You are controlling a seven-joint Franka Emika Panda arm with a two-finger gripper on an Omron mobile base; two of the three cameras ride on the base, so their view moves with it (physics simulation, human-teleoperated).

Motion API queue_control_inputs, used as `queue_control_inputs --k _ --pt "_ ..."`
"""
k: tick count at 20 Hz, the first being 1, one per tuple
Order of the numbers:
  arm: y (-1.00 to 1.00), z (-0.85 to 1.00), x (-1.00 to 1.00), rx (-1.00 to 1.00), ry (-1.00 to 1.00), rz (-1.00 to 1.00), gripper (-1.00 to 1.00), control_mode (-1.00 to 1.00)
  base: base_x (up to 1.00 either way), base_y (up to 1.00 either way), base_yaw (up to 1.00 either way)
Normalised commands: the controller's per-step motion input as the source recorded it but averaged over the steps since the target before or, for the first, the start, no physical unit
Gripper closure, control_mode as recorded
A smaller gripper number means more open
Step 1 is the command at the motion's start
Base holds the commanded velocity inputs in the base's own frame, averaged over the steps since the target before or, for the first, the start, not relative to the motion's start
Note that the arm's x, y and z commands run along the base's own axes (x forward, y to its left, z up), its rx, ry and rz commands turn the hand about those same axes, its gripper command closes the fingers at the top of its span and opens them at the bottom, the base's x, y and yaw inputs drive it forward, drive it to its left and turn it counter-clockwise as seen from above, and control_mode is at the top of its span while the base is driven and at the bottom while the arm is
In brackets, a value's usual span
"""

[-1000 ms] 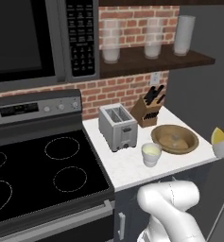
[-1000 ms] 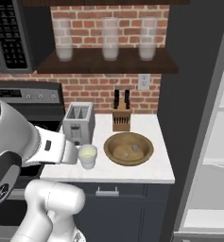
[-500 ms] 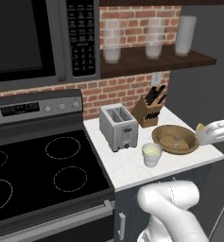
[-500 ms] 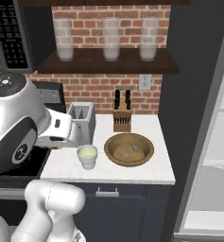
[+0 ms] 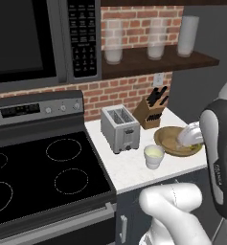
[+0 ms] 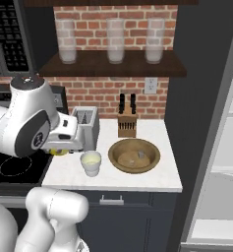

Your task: Grab a lemon wedge from the fridge and one ice cube from the ice bowl, and put them in the glass of lemonade.

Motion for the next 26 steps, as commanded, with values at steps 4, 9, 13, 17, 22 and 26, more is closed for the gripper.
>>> queue_control_inputs --k 4,9,13,17,22,26 --pt "0.02 -0.7 0.38 0.0 -0.05 0.03 1.0 -1.0 0.0 0.0 0.0" --pt "0.0 -0.23 0.5 0.0 -0.08 0.01 1.0 -1.0 0.0 0.0 0.0" --pt "0.0 0.05 0.2 0.0 -0.11 0.0 1.0 -1.0 0.0 0.0 0.0" --pt "0.0 0.01 0.35 0.0 -0.06 0.0 1.0 -1.0 0.0 0.0 0.0" --pt "0.0 -0.04 0.2 0.0 0.0 0.0 1.0 -1.0 0.0 0.0 0.0" --pt "0.0 -0.15 0.24 -0.02 0.0 0.0 1.0 -1.0 0.0 0.0 0.0"
